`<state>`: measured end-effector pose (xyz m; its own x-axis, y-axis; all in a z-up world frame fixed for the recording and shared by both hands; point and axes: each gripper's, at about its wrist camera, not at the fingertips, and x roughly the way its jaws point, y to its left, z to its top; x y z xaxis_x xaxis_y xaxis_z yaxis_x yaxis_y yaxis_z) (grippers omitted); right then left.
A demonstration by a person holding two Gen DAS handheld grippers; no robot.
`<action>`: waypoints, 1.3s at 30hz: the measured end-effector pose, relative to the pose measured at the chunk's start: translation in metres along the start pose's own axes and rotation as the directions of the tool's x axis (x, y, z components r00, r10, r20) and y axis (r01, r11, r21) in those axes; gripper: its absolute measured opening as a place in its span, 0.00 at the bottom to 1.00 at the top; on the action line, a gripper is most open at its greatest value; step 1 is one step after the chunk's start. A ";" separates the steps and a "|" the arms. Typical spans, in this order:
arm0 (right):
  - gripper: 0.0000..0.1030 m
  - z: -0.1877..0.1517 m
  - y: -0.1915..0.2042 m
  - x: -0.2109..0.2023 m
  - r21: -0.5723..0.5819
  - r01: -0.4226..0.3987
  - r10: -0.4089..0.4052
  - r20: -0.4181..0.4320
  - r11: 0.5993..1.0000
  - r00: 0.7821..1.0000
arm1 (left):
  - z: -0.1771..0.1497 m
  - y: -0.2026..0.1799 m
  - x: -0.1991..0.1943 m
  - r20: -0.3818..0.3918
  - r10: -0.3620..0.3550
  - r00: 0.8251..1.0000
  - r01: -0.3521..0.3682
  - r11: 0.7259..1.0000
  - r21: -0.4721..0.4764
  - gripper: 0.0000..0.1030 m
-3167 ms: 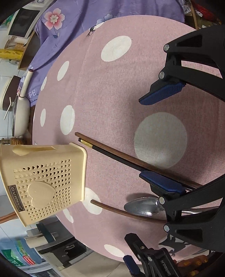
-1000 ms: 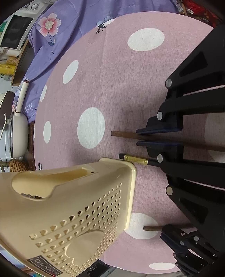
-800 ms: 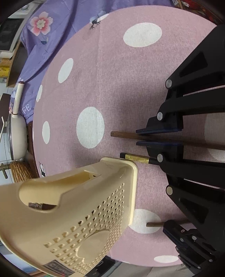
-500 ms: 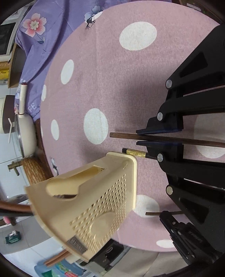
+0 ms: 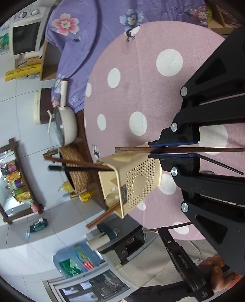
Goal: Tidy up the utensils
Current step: 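Lift both chopsticks upright and lower them into the cream holder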
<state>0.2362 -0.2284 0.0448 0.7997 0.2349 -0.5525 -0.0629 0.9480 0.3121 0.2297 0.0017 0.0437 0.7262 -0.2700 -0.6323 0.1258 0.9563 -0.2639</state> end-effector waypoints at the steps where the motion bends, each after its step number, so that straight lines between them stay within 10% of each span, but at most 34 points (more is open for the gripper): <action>1: 0.07 0.000 0.002 -0.007 -0.008 -0.006 0.006 0.006 1.000 1.000 | 0.001 -0.001 -0.006 0.012 0.001 1.000 -0.001 1.000 0.006 0.07; 39: 0.07 0.033 0.041 -0.071 -0.154 -0.095 0.107 0.074 0.984 0.991 | 0.036 -0.020 -0.062 0.155 -0.017 0.988 0.003 0.996 0.090 0.07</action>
<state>0.1970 -0.2135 0.1222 0.8304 0.3188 -0.4570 -0.2296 0.9431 0.2407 0.2065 0.0037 0.1148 0.8201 -0.2656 -0.5068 0.1883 0.9617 -0.1992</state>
